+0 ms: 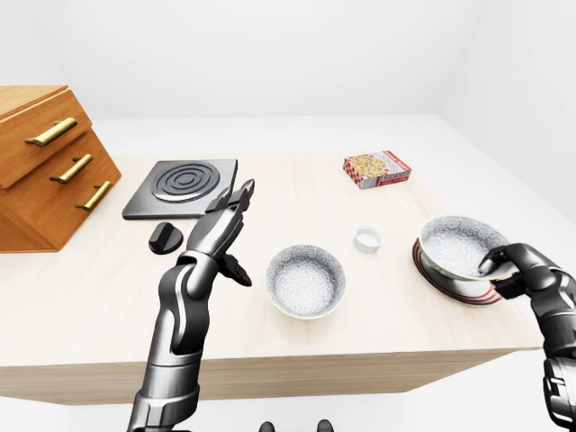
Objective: Pick the akita bowl from table center and place it on the plate.
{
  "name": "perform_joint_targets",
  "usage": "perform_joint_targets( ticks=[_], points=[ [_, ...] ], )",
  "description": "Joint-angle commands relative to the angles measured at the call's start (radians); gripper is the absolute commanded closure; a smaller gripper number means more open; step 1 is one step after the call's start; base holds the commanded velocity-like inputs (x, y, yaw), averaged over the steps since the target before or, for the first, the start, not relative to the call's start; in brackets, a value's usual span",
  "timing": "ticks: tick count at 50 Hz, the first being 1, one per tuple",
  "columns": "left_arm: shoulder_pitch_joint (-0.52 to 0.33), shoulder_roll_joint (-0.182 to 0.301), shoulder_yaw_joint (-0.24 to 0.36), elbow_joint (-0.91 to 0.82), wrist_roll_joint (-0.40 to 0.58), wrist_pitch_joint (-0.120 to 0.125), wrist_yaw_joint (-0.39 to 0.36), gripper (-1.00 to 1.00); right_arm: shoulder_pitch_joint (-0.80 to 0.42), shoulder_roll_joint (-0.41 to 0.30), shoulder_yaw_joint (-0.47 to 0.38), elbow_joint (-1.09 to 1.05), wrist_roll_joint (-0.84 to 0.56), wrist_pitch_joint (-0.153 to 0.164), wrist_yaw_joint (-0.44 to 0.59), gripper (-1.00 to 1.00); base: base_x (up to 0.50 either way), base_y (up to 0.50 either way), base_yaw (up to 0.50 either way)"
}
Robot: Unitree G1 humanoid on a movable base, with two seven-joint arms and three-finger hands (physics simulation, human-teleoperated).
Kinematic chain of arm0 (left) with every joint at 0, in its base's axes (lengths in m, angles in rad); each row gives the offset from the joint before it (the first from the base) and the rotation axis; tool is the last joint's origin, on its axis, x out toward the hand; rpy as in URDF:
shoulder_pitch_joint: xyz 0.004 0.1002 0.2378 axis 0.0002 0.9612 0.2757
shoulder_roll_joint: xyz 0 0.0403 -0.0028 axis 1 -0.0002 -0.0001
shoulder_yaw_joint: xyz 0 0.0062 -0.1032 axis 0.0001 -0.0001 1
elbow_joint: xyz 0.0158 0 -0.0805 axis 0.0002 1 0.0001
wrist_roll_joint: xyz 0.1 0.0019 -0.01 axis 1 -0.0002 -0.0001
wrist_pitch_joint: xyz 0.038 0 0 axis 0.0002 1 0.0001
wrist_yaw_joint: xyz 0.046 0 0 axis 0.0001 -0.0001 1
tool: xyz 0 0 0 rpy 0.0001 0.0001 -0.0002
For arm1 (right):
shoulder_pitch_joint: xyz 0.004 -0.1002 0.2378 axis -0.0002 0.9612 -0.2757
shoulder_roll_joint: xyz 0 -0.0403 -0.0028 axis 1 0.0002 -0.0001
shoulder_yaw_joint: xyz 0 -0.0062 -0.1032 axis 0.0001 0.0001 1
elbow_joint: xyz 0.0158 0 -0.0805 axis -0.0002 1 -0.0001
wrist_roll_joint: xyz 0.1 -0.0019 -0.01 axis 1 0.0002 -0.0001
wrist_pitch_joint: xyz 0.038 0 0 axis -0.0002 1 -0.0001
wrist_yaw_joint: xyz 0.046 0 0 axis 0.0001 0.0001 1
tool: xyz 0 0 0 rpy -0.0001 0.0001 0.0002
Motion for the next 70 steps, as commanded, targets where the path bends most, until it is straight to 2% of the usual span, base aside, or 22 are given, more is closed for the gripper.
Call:
perform_joint_targets(
  ticks=[1,8,10,19,26,30,32,35,36,40,41,43,48,51,56,60,63,70],
  points=[
    [0.009,0.0,0.001,0.003,-0.001,0.0,0.008,-1.0,-0.001,-0.027,-0.036,0.01,0.138,-0.037,-0.026,-1.0,0.0,0.0,0.0],
    [0.017,0.001,0.003,0.009,-0.007,0.0,0.018,-1.0,0.024,-0.042,-0.042,-0.007,0.138,-0.039,-0.007,-1.0,0.0,0.0,0.0],
    [0.003,-0.004,-0.001,-0.006,0.003,0.0,-0.001,-1.0,0.025,-0.046,-0.044,-0.009,0.137,-0.039,-0.006,-1.0,0.0,0.0,0.0],
    [-0.01,-0.004,-0.002,-0.006,0.004,0.0,-0.01,-1.0,0.03,-0.04,-0.049,-0.049,0.13,-0.011,0.009,-1.0,0.0,0.0,0.0],
    [-0.013,-0.002,-0.001,-0.002,0.001,0.0,-0.008,-1.0,0.048,-0.041,-0.063,-0.098,0.128,-0.005,0.044,-1.0,0.0,0.0,0.0],
    [-0.012,0.001,0.003,-0.001,-0.003,0.0,-0.006,-1.0,0.122,-0.032,-0.1,-0.239,0.139,0.028,0.12,-1.0,0.0,0.0,0.0],
    [-0.012,0.002,0.002,0.001,-0.004,0.0,-0.004,-1.0,0.187,-0.028,-0.144,-0.375,0.151,0.054,0.18,-1.0,0.0,0.0,0.0],
    [-0.011,0.005,0.005,0.007,-0.006,0.0,0.001,-1.0,0.256,-0.016,-0.215,-0.563,0.15,0.054,0.264,-1.0,0.0,0.0,0.0],
    [-0.011,0.006,0.006,0.009,-0.006,0.0,0.003,-1.0,0.292,-0.014,-0.252,-0.672,0.154,0.054,0.32,-1.0,0.0,0.0,0.0],
    [-0.01,0.007,0.009,0.013,-0.008,0.0,0.01,-1.0,0.346,0.018,-0.336,-0.9,0.132,0.054,0.457,-1.0,0.0,0.0,0.0],
    [-0.01,0.008,0.009,0.013,-0.009,0.0,0.01,-1.0,0.346,0.023,-0.342,-0.907,0.126,0.054,0.464,-1.0,0.0,0.0,0.0],
    [-0.014,0.006,0.01,-0.012,-0.011,0.0,-0.014,-1.0,0.4,0.04,-0.386,-1.019,0.112,0.054,0.556,-1.0,0.0,0.0,0.0],
    [-0.024,0.012,0.017,-0.022,-0.015,0.0,-0.025,-1.0,0.388,0.084,-0.427,-1.162,0.1,0.054,0.556,-1.0,0.0,0.0,0.0],
    [-0.025,0.014,0.02,-0.02,-0.021,0.0,-0.022,-1.0,0.363,0.114,-0.421,-1.26,0.116,0.054,0.556,-1.0,0.0,0.0,0.0],
    [-0.021,0.004,0.03,-0.028,-0.049,0.0,-0.011,-1.0,0.334,0.182,-0.412,-1.405,0.214,0.054,0.556,-1.0,0.0,0.0,0.0],
    [-0.016,-0.005,0.035,-0.044,-0.092,0.0,0.004,-1.0,0.297,0.285,-0.411,-1.564,0.393,0.054,0.556,-1.0,0.0,0.0,0.0],
    [-0.008,-0.003,0.027,-0.063,-0.103,0.0,0.002,-1.0,0.312,0.301,-0.377,-1.581,0.454,0.054,0.556,-1.0,0.0,0.0,0.0],
    [-0.009,0.0,0.029,-0.09,-0.132,0.0,0.0,-1.0,0.326,0.332,-0.346,-1.612,0.562,0.054,0.445,-1.0,0.0,0.0,0.0]
  ],
)
